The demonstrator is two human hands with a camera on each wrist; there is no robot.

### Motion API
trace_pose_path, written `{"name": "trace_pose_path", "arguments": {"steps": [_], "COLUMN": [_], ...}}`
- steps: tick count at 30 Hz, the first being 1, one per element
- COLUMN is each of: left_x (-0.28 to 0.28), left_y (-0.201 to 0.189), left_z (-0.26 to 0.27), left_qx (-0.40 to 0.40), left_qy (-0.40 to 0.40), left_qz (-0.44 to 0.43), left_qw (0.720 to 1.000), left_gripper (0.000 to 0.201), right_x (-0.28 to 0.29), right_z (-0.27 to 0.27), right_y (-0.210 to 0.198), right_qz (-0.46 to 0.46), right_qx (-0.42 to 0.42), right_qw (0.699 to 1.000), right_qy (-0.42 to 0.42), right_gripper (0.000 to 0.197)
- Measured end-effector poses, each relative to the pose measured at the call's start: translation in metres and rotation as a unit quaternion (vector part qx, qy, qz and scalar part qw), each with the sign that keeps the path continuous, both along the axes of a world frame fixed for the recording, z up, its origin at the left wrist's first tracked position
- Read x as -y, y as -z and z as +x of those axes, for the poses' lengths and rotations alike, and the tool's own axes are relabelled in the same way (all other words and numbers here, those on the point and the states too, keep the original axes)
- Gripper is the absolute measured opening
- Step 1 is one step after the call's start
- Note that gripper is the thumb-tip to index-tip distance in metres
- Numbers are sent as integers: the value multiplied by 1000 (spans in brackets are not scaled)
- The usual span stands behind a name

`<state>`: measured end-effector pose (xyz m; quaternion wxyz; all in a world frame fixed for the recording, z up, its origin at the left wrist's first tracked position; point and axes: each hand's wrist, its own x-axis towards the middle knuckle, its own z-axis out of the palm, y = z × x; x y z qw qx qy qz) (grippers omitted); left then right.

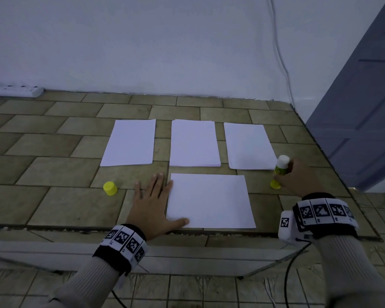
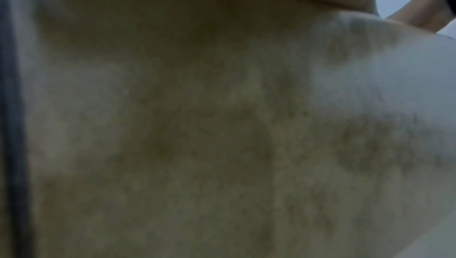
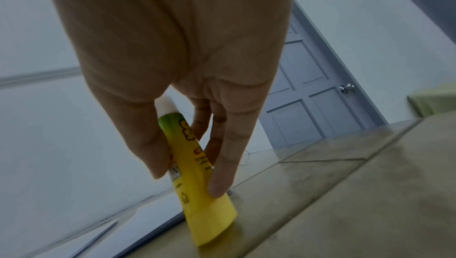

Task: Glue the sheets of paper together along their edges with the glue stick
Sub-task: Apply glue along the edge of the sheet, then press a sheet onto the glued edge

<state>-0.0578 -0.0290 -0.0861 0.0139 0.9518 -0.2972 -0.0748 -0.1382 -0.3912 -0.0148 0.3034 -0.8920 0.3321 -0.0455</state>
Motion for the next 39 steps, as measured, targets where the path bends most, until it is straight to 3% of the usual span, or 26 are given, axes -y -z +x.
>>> {"name": "trace_pose_path", "arguments": {"steps": [9,10,13,16,19,22,23,26,30,33,39], "left_x": [-1,-1,-1,-1,-1,-1,-1,0,-1,-2,-2], "left_y": [3,3,3,3,4,2,2,1,4,5,4], "left_z": [0,0,-1,0,-1,-1,-1,-2,0,0,-1], "left_qx": [7,7,12,12,6,5,6,4,7,6,4], "left_qy": [6,6,6,2,-1,-6,-7,-9,-6,-7,-9], "left_qz": [-5,-2,1,5,-12,-11,-3,1,-18,-16,-16], "left_qw": [1000,1000,1000,1000,1000,1000,1000,1000,1000,1000,1000], "left_gripper": [129,129,126,122,121,121,122,121,119,117,116], "right_x": [8,4,-10,-35,-59,-69,-69,-67,-63,-59,-50], "right_z": [0,-3,-10,-11,7,35,45,74,95,99,100], "right_y": [7,5,8,1,-9,-15,-14,-2,16,21,24], "right_qz": [-2,16,84,-3,-38,-58,-66,-122,-145,-154,-174], "right_qx": [13,-11,-135,-233,-161,-73,-68,-119,-223,-264,-212], "right_qw": [999,999,986,968,972,981,980,969,956,944,950], "right_qy": [33,29,-41,-91,-166,-169,-173,-177,-122,-120,-149], "right_gripper": [33,30,60,34,22,12,17,42,56,55,38]}}
